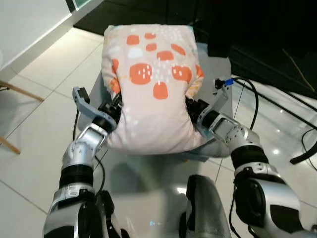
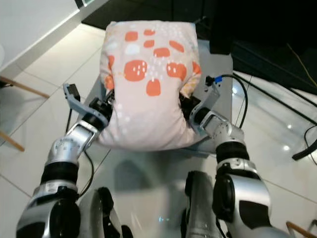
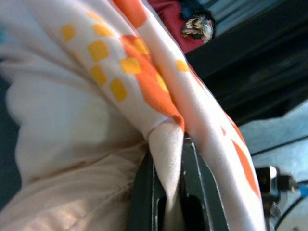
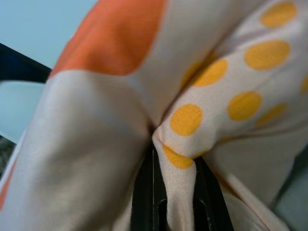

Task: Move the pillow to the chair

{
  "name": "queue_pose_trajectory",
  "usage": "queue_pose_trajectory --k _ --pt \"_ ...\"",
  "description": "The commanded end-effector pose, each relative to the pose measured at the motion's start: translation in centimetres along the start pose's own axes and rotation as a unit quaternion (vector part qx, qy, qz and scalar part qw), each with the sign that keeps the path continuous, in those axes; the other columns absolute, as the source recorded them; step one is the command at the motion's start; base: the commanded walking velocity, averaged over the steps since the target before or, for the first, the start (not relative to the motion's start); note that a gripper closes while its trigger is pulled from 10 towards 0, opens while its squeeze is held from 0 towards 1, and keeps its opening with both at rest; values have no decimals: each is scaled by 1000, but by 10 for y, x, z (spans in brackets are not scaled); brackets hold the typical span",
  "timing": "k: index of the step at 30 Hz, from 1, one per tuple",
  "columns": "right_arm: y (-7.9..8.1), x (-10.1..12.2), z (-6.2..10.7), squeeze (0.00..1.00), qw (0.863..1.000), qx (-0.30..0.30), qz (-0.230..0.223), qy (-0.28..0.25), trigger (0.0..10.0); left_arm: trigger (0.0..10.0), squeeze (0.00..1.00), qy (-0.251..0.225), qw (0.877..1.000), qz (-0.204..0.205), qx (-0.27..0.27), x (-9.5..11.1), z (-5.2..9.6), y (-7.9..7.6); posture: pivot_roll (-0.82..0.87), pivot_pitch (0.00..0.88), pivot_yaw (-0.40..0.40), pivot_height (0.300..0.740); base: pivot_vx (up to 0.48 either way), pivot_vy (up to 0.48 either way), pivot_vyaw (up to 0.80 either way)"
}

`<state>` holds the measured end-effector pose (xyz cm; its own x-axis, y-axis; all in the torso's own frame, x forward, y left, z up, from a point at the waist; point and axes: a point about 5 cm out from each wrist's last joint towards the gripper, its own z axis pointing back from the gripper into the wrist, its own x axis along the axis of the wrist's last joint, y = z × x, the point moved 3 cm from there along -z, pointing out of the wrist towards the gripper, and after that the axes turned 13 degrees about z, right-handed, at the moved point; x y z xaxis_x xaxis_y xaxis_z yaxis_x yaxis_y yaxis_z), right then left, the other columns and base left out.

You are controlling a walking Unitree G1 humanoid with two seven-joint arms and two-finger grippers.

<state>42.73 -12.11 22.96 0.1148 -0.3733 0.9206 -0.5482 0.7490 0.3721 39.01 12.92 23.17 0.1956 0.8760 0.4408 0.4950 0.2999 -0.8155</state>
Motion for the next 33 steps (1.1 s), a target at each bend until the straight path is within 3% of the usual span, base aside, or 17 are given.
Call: queue_pose_trajectory --k 1,4,7,8,9,10,12,13,16,24,33 --pt "27 4 -12 0 998 61 -7 -22 0 0 0 47 998 -10 -36 -22 -9 -21 -178 221 51 495 0 0 0" --pt "36 9 -14 0 997 74 7 -38 0 0 0 45 994 -89 -37 -21 -7 -33 -183 175 51 510 0 0 0" --pt "36 7 -13 0 996 74 6 -41 0 0 0 43 992 -110 -34 -21 -5 -35 -194 136 47 520 0 0 0" --pt "35 6 -13 0 997 72 6 -41 0 706 0 40 992 -114 -34 -20 -4 -36 -195 118 43 525 0 0 0" --pt "35 6 -13 0 997 72 6 -41 0 706 0 40 992 -114 -34 -20 -4 -36 -195 118 43 525 0 0 0" --pt "35 5 -11 0 996 73 5 -44 0 4824 0 37 991 -124 -36 -21 0 -39 -195 105 38 530 0 0 0" --pt "35 5 -10 0 996 76 3 -46 0 4902 0 30 990 -128 -40 -19 3 -42 -192 75 27 535 0 0 0" --pt "38 5 -9 0 995 82 4 -47 0 10000 0 22 990 -131 -45 -18 5 -48 -191 61 24 540 0 0 0" --pt "45 7 -10 0 994 98 8 -52 0 10000 0 5 988 -141 -55 -13 3 -57 -195 26 17 555 0 0 0" --pt "54 11 -14 0 992 113 11 -60 0 10000 0 -1 986 -158 -52 -14 -2 -60 -196 0 22 585 0 0 0" --pt "61 -9 -9 0 991 126 -2 -40 0 10000 0 2 986 -166 -5 -23 12 -45 -193 0 19 620 0 0 0"
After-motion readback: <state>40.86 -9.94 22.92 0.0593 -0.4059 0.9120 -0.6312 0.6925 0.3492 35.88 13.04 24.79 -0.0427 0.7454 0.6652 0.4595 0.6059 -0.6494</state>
